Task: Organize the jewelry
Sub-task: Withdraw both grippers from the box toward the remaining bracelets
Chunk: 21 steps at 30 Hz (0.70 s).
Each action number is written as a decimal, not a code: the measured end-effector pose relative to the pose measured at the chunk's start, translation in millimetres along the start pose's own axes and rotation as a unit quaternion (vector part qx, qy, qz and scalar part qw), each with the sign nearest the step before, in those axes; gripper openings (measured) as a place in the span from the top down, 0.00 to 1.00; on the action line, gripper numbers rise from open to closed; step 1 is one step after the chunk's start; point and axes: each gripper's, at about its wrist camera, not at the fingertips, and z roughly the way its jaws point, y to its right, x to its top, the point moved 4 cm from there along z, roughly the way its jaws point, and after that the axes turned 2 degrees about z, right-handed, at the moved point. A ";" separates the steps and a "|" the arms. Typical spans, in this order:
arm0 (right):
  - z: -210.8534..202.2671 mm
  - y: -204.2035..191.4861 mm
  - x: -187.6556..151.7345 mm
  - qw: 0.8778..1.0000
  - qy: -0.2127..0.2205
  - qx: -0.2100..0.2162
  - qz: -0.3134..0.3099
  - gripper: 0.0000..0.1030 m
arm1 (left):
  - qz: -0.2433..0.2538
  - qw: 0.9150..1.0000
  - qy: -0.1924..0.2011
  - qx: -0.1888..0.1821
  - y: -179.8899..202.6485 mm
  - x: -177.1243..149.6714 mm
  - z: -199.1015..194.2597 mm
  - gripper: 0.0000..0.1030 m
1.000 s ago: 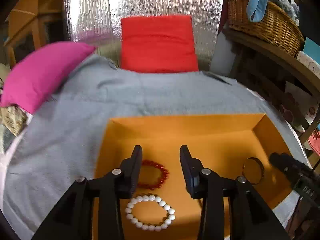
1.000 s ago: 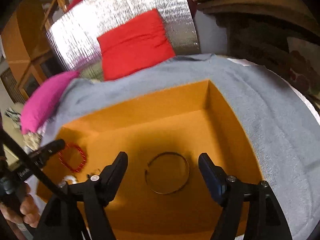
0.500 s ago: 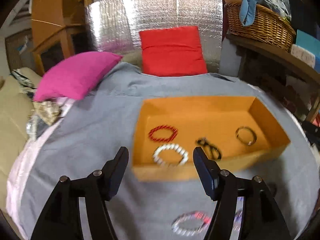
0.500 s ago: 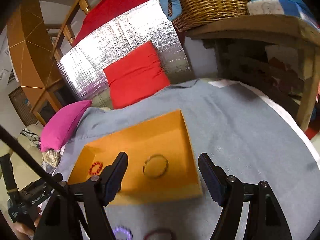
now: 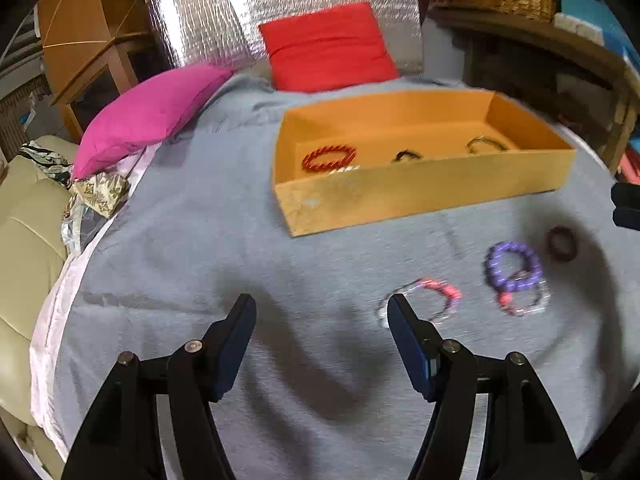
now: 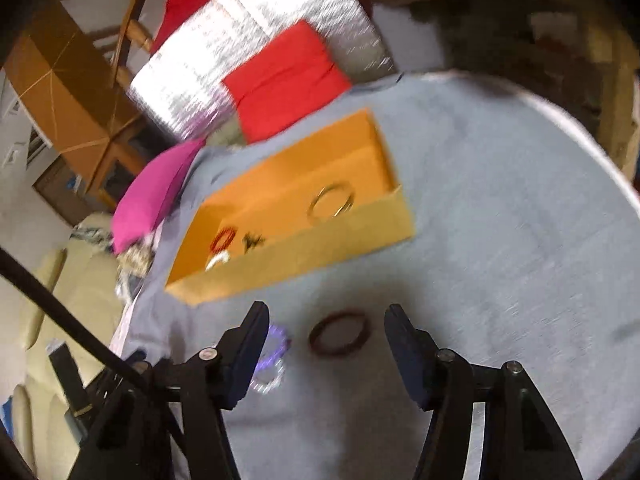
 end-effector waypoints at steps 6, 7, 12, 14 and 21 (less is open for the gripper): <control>46.0 -13.7 -11.3 0.996 -0.075 0.035 0.022 0.51 | 0.023 1.000 -0.016 -0.014 4.0 -2.5 15.4 0.33; 51.8 -16.8 -12.8 0.996 -0.082 0.036 0.021 0.51 | 0.025 0.999 -0.015 -0.021 5.4 -3.4 13.8 0.33; 80.0 -26.8 -19.9 0.993 -0.113 0.025 0.024 0.54 | 0.018 0.999 -0.021 -0.047 6.3 -3.0 15.0 0.33; 90.2 -27.3 -21.4 0.991 -0.122 0.031 0.040 0.57 | 0.020 0.998 -0.021 -0.052 8.5 -2.1 16.3 0.33; 111.3 -28.2 -19.3 0.991 -0.121 0.006 0.058 0.69 | 0.028 0.996 -0.020 -0.080 14.3 -4.5 15.0 0.38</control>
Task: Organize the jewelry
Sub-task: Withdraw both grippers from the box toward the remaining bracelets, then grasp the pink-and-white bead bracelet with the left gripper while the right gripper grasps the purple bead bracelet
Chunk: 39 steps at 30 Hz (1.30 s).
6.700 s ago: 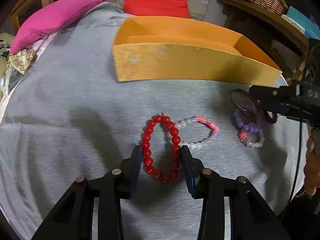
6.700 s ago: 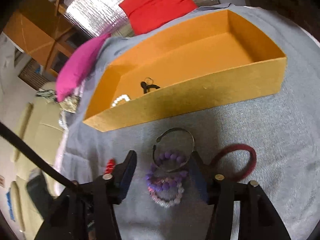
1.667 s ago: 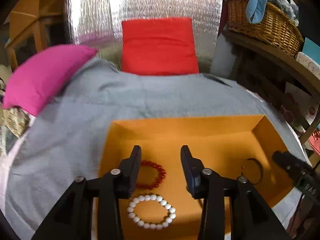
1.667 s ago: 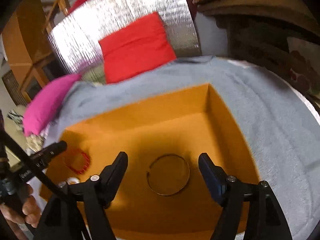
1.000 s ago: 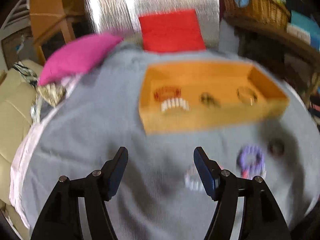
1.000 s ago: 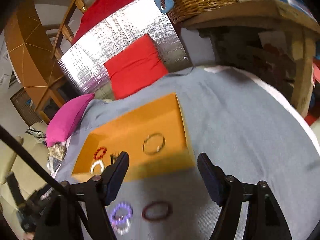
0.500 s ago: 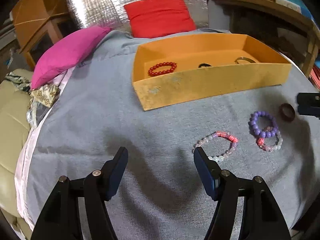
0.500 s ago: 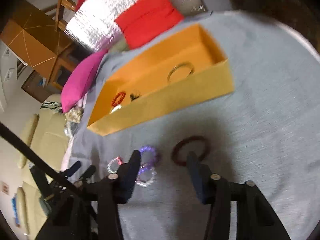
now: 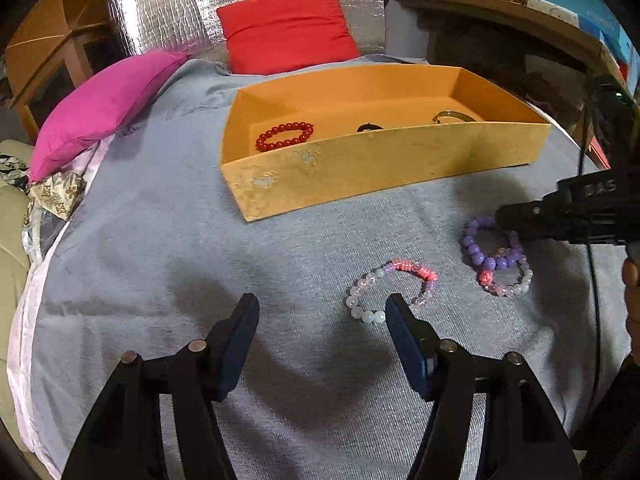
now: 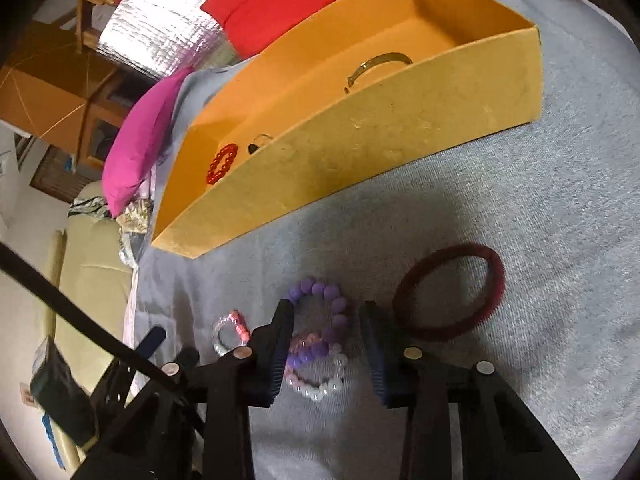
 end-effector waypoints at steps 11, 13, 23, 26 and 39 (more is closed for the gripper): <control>-8.9 -19.0 -0.9 0.995 0.040 -0.050 -0.073 0.90 | -0.026 0.998 -0.014 -0.056 0.5 -2.0 6.1 0.49; -17.1 -17.7 0.6 0.995 0.051 -0.038 -0.071 0.90 | -0.018 0.998 -0.015 -0.058 4.5 -2.3 7.5 0.49; -45.0 -0.8 12.4 0.995 0.094 -0.011 -0.027 0.90 | -0.013 0.996 -0.034 -0.082 19.3 -0.4 23.1 0.45; -48.0 3.4 14.1 0.995 0.094 -0.007 -0.016 0.90 | -0.009 0.996 -0.037 -0.087 24.0 -0.1 27.9 0.45; -39.9 -3.0 8.5 0.997 0.076 0.005 -0.021 0.90 | -0.025 0.994 -0.028 -0.099 20.3 4.2 34.5 0.85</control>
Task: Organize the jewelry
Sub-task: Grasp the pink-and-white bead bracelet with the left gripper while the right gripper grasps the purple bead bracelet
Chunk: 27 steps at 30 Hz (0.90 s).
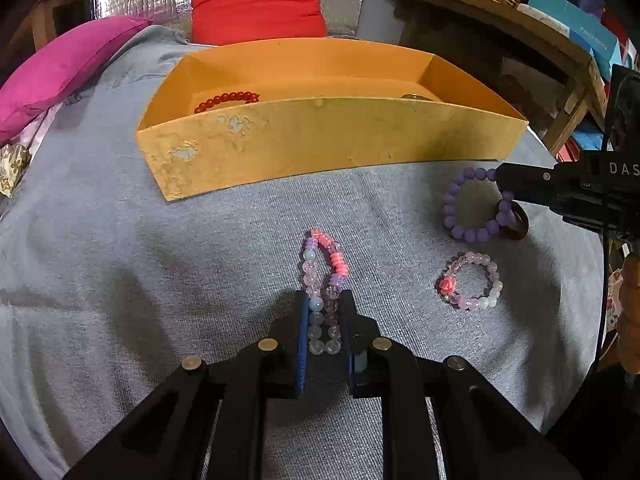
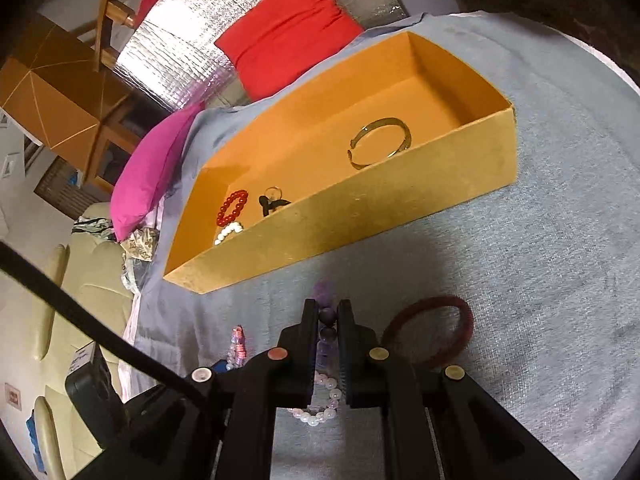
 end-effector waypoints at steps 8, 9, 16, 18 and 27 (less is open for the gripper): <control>-1.4 -11.2 -3.0 1.000 0.005 0.021 -0.006 0.90 | -0.005 1.000 0.021 -0.002 -3.8 0.7 -17.0 0.95; -2.2 -13.4 -3.5 1.000 0.007 0.024 -0.008 0.90 | -0.005 1.000 0.023 -0.002 -4.6 0.7 -18.2 0.95; 2.9 -18.0 -7.0 1.000 -0.002 0.027 -0.011 0.90 | -0.005 1.000 0.020 0.008 -8.9 -0.5 -18.2 0.95; 2.8 -19.2 -7.1 1.000 -0.002 0.027 -0.014 0.90 | 0.002 1.000 0.016 0.017 -8.6 -0.8 -16.3 0.95; 6.6 -17.4 -8.1 1.000 -0.006 0.018 -0.011 0.90 | -0.005 1.000 -0.007 0.014 -9.8 -4.8 -5.5 0.73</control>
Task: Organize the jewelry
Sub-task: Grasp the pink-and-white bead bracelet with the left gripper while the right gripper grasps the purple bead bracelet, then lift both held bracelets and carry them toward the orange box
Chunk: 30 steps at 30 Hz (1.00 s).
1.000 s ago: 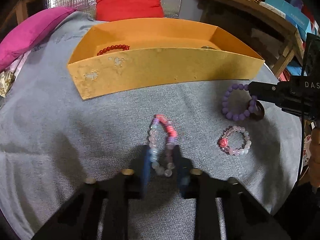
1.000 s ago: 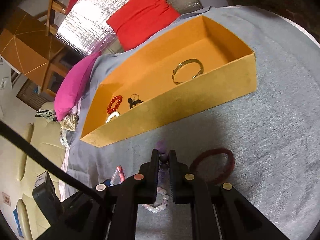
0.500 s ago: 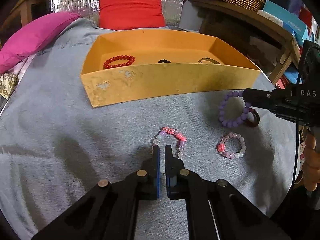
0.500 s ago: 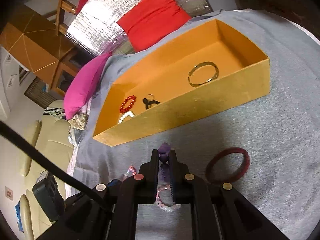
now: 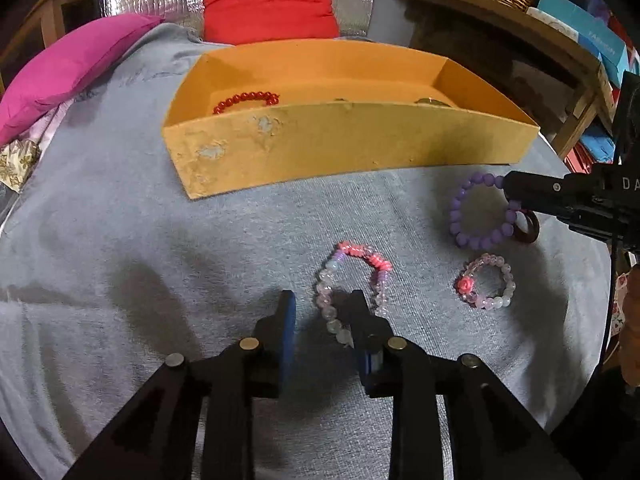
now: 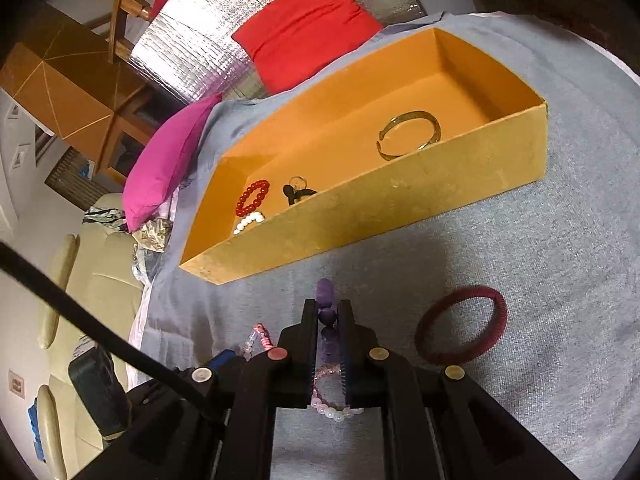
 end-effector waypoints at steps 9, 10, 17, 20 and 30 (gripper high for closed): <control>7.4 -1.8 -1.7 1.000 -0.010 -0.002 0.004 0.90 | -0.002 1.000 0.011 0.002 -0.9 1.2 1.9 0.93; 8.2 -1.7 -1.4 1.000 -0.011 -0.001 0.005 0.89 | 0.001 1.000 0.013 0.001 0.2 0.8 0.5 0.93; 12.5 -1.8 -2.7 1.000 -0.015 -0.002 0.002 0.87 | -0.003 0.999 0.045 -0.005 -1.1 4.4 -20.7 0.93; 10.9 -4.7 -1.8 1.000 -0.009 0.000 -0.008 0.87 | -0.004 0.998 0.057 -0.007 -4.0 7.3 -28.6 0.93; 24.7 1.2 -2.2 0.996 -0.038 -0.068 -0.033 0.54 | -0.016 1.000 0.017 0.020 -13.5 1.4 -7.9 0.93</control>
